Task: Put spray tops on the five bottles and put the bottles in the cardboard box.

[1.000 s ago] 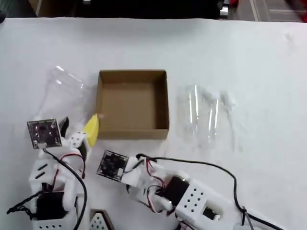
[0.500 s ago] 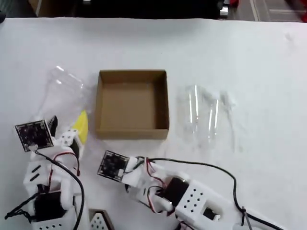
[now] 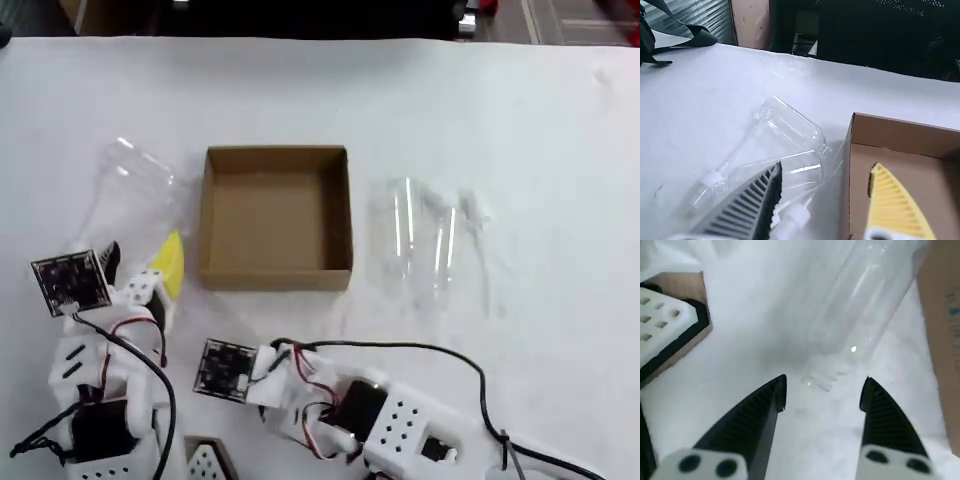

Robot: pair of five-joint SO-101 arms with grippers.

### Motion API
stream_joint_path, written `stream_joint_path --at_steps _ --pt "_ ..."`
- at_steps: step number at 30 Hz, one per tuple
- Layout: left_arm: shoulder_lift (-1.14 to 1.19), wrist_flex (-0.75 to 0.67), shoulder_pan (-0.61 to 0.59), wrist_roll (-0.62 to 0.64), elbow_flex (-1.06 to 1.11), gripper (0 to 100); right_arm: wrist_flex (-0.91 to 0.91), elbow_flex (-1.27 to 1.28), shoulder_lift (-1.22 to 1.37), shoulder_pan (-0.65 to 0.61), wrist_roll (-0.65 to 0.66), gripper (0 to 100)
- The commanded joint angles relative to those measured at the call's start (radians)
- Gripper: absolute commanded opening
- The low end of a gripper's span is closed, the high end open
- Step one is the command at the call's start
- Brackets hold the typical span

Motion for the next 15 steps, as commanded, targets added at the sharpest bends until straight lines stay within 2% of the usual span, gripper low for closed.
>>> stream_joint_path --at_steps 1,7,15 --pt "-0.008 -0.031 -0.007 -0.008 -0.005 28 -0.025 -0.003 0.064 -0.012 0.015 21.2" --pt "-0.008 -0.031 -0.007 -0.008 -0.005 28 -0.064 -0.061 0.239 0.008 0.015 21.2" --pt "-0.008 -0.034 -0.007 -0.008 -0.005 28 -0.073 -0.058 0.196 0.004 0.012 21.2"
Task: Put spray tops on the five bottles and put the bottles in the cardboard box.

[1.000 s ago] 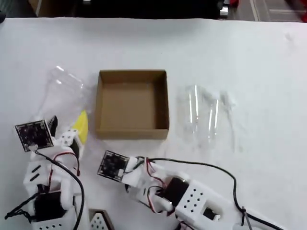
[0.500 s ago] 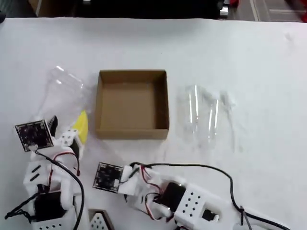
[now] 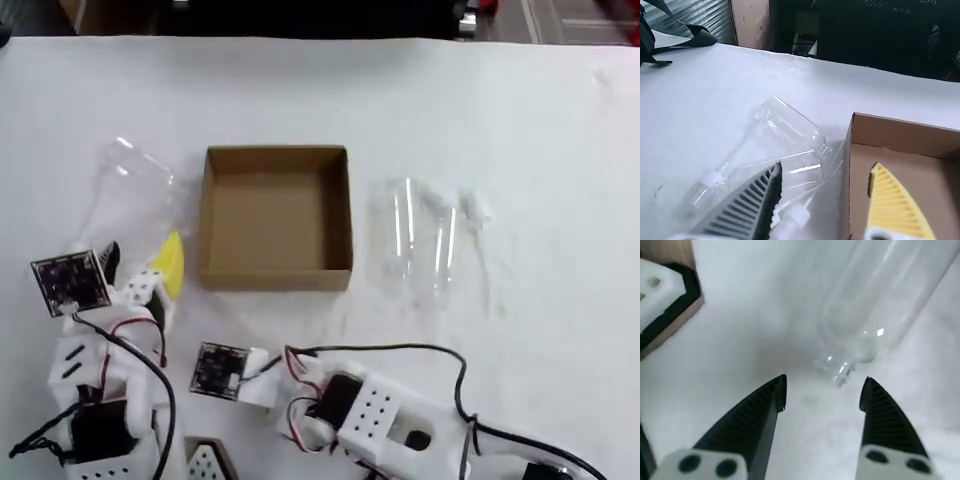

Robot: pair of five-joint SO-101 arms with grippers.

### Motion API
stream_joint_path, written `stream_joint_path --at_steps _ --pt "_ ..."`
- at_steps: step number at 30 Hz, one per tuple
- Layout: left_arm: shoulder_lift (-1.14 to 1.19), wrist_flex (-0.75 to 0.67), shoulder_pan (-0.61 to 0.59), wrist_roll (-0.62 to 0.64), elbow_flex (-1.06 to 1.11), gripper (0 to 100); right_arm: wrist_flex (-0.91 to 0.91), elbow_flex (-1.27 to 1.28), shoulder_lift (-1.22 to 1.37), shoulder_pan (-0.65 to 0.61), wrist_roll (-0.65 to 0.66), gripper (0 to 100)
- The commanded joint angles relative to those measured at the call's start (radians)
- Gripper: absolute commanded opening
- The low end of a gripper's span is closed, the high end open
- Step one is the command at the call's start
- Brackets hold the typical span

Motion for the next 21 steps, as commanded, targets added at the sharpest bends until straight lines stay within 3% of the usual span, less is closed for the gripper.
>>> stream_joint_path --at_steps 1,14,21 --pt "-0.008 -0.032 -0.007 -0.008 -0.005 28 -0.028 -0.041 -0.039 0.002 0.009 21.2" --pt "-0.008 -0.032 -0.007 -0.008 -0.005 28 -0.084 -0.043 -0.01 0.002 -0.055 21.0" --pt "-0.008 -0.034 -0.007 -0.008 0.005 28 -0.093 -0.044 -0.015 0.002 -0.054 1.4"
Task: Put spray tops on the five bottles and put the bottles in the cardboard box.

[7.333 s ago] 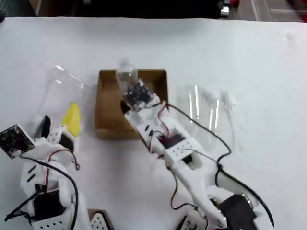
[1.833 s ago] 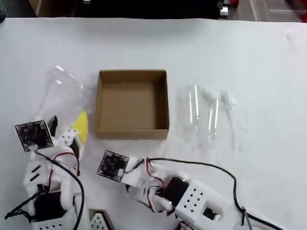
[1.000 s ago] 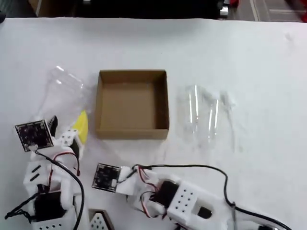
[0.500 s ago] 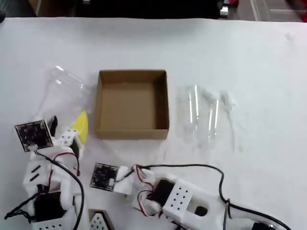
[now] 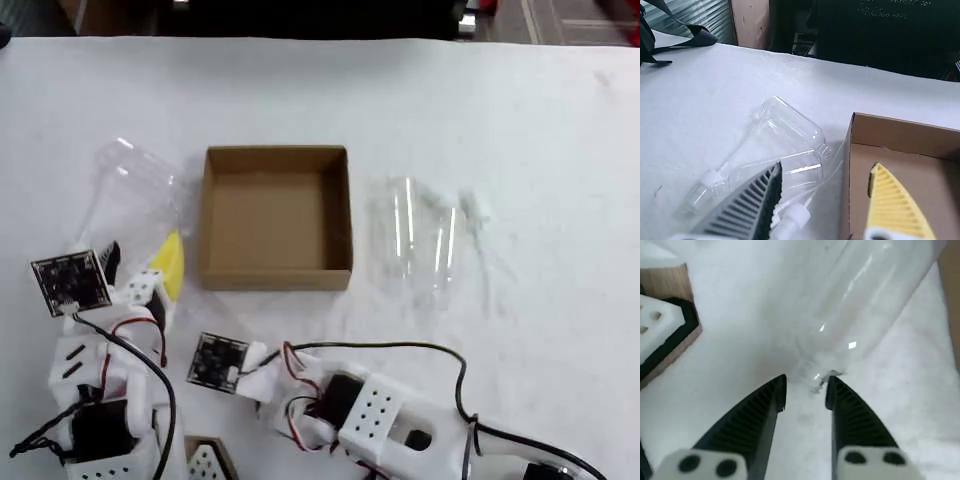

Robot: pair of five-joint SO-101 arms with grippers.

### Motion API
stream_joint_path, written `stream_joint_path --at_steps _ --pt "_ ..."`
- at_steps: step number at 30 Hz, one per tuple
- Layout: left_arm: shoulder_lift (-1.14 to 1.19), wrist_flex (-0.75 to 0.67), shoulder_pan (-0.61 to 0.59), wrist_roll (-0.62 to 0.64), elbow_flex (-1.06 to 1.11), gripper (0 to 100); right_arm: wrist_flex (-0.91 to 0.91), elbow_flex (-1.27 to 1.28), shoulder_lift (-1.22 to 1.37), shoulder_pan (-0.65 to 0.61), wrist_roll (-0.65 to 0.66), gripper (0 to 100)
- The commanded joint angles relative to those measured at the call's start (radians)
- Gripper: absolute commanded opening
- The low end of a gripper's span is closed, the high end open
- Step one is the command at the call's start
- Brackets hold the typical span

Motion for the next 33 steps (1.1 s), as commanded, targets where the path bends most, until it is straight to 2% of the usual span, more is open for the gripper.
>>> stream_joint_path --at_steps 1,13,21,29,33 --pt "-0.008 -0.034 -0.007 -0.008 0.005 28 -0.025 -0.044 -0.005 0.002 -0.006 1.5" --pt "-0.008 -0.034 -0.007 -0.008 0.005 28 0.019 -0.048 -0.081 0.019 -0.006 2.7" --pt "-0.008 -0.034 -0.007 -0.008 0.005 28 0.225 -0.028 -0.507 0.174 -0.006 2.7" --pt "-0.008 -0.034 -0.007 -0.008 0.005 28 0.355 0.077 -1.01 0.312 -0.006 2.7" --pt "-0.008 -0.034 -0.007 -0.008 0.005 28 0.381 0.1 -1.079 0.329 -0.006 2.7"
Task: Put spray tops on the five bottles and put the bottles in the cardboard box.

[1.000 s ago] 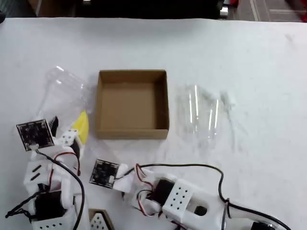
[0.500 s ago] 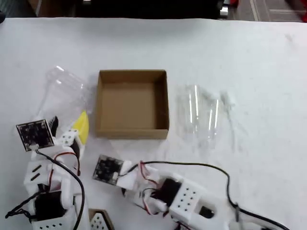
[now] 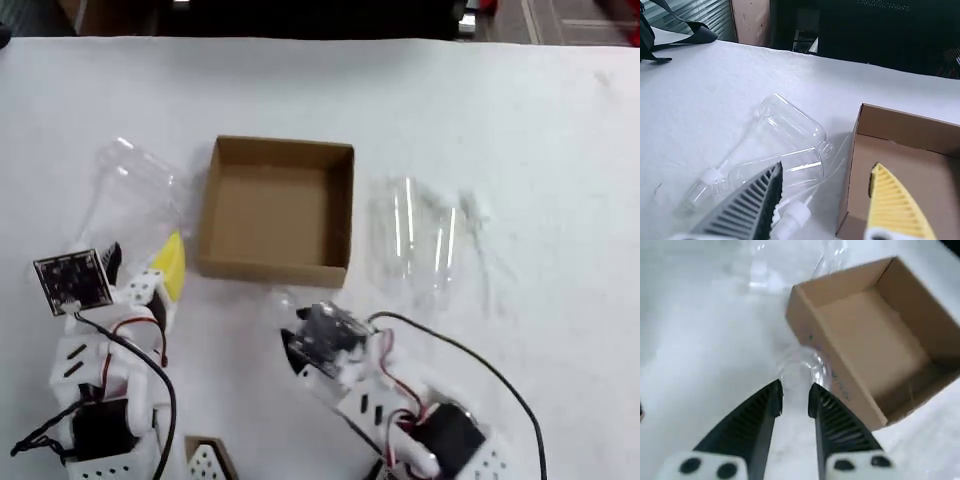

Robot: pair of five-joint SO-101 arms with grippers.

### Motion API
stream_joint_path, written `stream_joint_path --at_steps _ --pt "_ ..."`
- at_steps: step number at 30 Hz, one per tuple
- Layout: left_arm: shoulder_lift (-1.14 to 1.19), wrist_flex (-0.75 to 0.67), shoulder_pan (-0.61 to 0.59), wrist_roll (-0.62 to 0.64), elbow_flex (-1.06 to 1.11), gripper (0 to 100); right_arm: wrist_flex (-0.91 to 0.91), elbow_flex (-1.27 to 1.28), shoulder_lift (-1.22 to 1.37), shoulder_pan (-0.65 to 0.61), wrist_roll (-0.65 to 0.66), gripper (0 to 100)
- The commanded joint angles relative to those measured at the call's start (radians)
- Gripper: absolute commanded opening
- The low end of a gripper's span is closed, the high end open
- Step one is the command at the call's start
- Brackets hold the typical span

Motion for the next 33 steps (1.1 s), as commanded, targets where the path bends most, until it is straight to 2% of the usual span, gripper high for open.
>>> stream_joint_path --at_steps 1,12,19,33 --pt "-0.008 -0.034 -0.007 -0.008 -0.005 28 0.013 -0.005 -0.038 0.024 -0.005 2.7" --pt "-0.008 -0.034 -0.007 -0.008 -0.005 28 -0.008 -0.009 -0.036 0.028 -0.011 2.6" --pt "-0.008 -0.034 -0.005 -0.008 -0.005 28 -0.05 -0.005 -0.036 0.113 -0.063 3.0" --pt "-0.008 -0.034 -0.005 -0.008 -0.005 28 -0.045 -0.003 -0.039 0.113 -0.061 3.3"
